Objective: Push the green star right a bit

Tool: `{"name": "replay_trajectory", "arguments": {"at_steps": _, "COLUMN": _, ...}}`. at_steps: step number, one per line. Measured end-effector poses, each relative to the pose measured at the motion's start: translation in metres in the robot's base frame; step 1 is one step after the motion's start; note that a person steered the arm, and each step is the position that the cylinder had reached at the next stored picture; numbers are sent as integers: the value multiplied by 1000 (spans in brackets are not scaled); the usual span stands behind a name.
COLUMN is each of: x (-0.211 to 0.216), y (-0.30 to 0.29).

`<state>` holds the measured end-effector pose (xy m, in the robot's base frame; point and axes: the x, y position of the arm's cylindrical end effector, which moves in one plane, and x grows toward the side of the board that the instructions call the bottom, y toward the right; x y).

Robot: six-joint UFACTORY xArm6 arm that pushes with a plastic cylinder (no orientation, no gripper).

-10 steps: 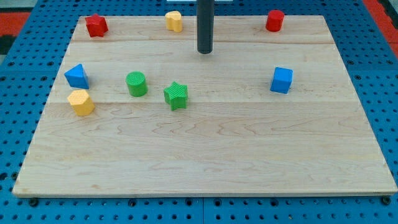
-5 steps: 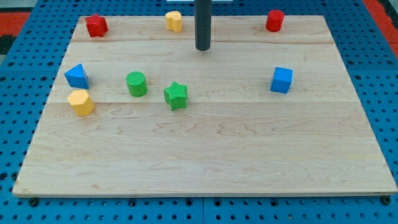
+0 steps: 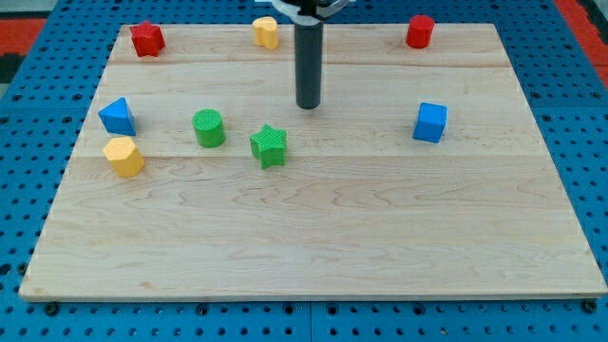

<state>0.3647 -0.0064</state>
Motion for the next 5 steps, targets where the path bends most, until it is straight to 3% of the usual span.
{"name": "replay_trajectory", "arguments": {"at_steps": 1, "x": 35, "y": -36}}
{"name": "replay_trajectory", "arguments": {"at_steps": 2, "x": 64, "y": -29}}
{"name": "replay_trajectory", "arguments": {"at_steps": 5, "x": 79, "y": -76}}
